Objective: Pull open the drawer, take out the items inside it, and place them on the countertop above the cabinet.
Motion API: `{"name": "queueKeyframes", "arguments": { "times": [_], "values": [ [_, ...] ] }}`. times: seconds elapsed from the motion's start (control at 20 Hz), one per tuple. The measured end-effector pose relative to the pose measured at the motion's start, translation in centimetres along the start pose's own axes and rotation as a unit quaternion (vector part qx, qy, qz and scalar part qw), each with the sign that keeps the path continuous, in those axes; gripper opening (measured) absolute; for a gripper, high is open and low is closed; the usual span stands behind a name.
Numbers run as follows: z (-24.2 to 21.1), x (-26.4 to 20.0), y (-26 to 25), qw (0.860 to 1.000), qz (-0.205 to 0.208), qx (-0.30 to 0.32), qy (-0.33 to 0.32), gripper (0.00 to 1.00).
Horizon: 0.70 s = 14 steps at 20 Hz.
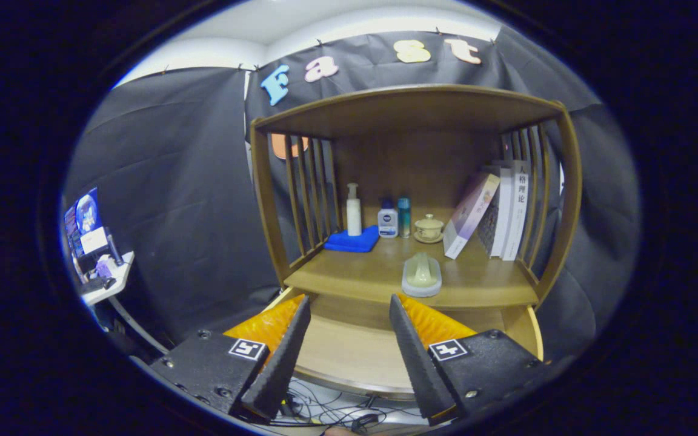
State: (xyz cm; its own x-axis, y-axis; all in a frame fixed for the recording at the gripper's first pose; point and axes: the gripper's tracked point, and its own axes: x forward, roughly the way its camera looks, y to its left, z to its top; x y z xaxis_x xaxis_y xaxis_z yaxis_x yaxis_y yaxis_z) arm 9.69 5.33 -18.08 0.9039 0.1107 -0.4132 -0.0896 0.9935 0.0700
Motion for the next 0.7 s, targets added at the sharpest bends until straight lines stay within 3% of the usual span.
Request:
{"name": "queueKeyframes", "arguments": {
  "times": [0.25,0.7],
  "values": [
    [-5.9,-1.8,-0.8,0.998,-0.042,-0.023,-0.04,0.88],
    [-16.8,-1.3,-1.9,0.997,-0.073,-0.032,-0.017,0.9]
  ]
}}
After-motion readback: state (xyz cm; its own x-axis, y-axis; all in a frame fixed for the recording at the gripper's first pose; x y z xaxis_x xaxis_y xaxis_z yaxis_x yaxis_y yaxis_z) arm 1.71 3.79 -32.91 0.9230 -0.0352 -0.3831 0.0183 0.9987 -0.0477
